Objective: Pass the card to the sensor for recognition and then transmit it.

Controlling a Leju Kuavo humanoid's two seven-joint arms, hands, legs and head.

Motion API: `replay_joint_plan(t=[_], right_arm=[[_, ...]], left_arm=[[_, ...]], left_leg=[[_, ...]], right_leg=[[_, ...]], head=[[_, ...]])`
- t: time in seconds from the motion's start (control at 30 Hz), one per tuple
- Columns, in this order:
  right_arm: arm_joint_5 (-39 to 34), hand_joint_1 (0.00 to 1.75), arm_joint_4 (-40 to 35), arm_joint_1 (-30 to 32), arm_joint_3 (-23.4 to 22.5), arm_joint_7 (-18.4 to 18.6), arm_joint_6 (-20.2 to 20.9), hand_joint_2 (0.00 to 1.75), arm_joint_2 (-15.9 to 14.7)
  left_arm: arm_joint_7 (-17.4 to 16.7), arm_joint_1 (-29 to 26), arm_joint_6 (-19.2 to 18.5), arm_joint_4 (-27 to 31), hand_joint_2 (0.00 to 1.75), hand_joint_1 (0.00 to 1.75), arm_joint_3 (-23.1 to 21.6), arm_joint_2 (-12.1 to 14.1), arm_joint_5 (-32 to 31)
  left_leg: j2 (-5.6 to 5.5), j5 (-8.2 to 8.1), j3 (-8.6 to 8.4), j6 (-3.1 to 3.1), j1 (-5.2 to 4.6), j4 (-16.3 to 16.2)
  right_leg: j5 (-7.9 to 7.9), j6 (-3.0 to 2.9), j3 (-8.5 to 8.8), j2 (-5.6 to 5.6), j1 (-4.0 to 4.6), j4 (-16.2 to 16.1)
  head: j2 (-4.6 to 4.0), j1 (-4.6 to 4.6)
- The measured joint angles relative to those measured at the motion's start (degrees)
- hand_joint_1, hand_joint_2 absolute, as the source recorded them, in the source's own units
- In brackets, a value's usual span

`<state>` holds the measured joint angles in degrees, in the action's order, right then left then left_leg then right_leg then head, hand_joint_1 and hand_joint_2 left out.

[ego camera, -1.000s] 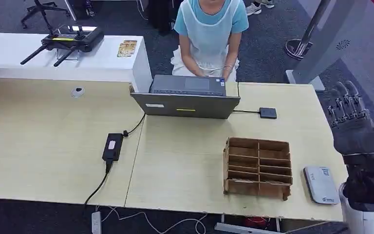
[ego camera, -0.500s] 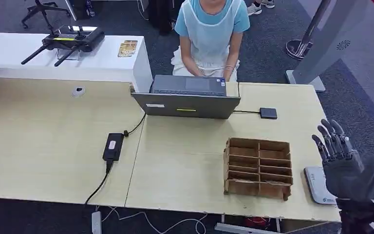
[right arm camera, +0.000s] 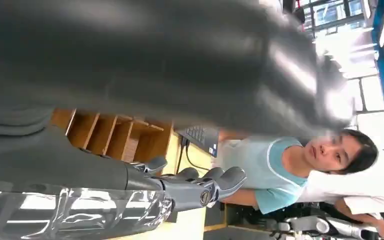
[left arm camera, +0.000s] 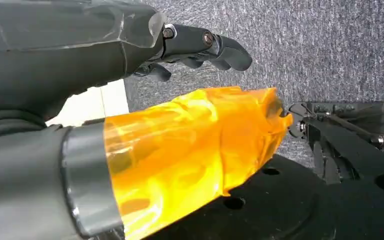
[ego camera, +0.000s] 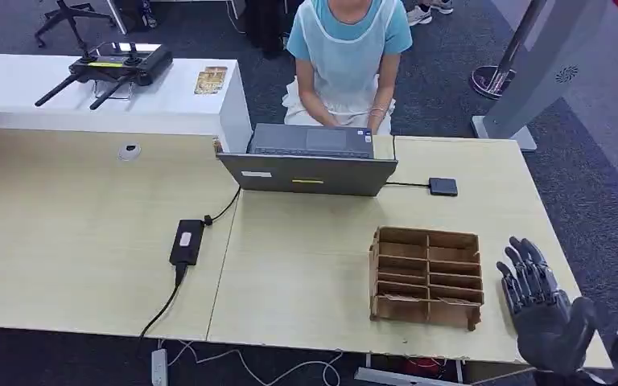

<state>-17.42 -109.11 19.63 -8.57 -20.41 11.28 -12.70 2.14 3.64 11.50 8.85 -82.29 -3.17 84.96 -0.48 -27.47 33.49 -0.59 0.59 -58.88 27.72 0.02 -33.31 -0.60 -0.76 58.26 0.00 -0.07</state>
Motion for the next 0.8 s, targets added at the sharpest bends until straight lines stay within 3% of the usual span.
replay_joint_plan(t=[0.13,0.27,0.33,0.53,0.63,0.73,0.8], right_arm=[[7.01,0.00,-0.61,1.00,0.00,-0.50,-4.51,1.75,0.24],[27.27,0.00,-2.49,2.93,0.06,-2.32,-16.57,1.75,0.28],[33.80,0.00,-3.50,3.39,0.53,-1.99,-21.34,1.75,0.33],[52.27,0.00,-5.81,5.00,3.93,5.35,-33.45,1.75,-1.05],[55.38,0.00,-6.03,5.48,5.26,7.34,-35.01,1.75,-2.21],[62.06,0.00,-6.08,6.02,6.88,12.71,-36.80,1.75,-4.54],[63.85,0.00,-6.08,6.22,7.76,14.03,-37.40,1.75,-6.01]], left_arm=[[0.00,-0.18,-0.02,0.00,0.00,0.00,0.04,0.11,0.22],[0.00,-0.46,-0.39,-0.41,0.00,0.00,0.09,0.07,0.33],[0.02,-0.48,-0.72,-0.52,0.00,0.00,0.09,-0.02,0.35],[0.02,-0.44,-1.73,-1.36,0.00,0.00,0.09,-0.59,0.46],[0.04,-0.44,-1.92,-1.68,0.00,0.00,0.09,-0.76,0.44],[0.13,-0.43,-2.27,-2.03,0.00,0.00,0.09,-0.92,0.46],[0.18,-0.42,-2.43,-2.23,0.00,0.00,0.09,-0.98,0.46]], left_leg=[[0.01,0.00,-0.01,0.00,0.00,0.00],[0.01,-0.02,0.00,0.00,0.00,0.00],[0.09,-0.02,-0.01,0.00,0.00,0.00],[0.15,-0.03,-0.02,0.01,0.00,0.00],[0.14,-0.03,-0.02,0.01,0.00,0.00],[0.15,-0.03,-0.02,0.01,-0.02,0.00],[0.15,-0.03,-0.02,0.01,-0.02,0.00]], right_leg=[[0.00,0.00,0.01,-0.01,0.00,0.00],[0.01,0.00,0.00,0.00,0.00,0.00],[0.01,0.00,-0.01,0.06,0.00,0.00],[0.01,0.00,0.00,0.09,0.00,0.00],[0.01,0.00,0.01,0.09,0.00,0.00],[0.01,0.00,0.01,0.09,-0.01,0.00],[0.01,0.00,0.01,0.09,-0.01,-0.01]], head=[[0.02,0.00],[0.00,0.00],[0.02,-0.02],[0.02,-0.02],[0.02,0.00],[0.00,0.00],[0.02,0.00]])
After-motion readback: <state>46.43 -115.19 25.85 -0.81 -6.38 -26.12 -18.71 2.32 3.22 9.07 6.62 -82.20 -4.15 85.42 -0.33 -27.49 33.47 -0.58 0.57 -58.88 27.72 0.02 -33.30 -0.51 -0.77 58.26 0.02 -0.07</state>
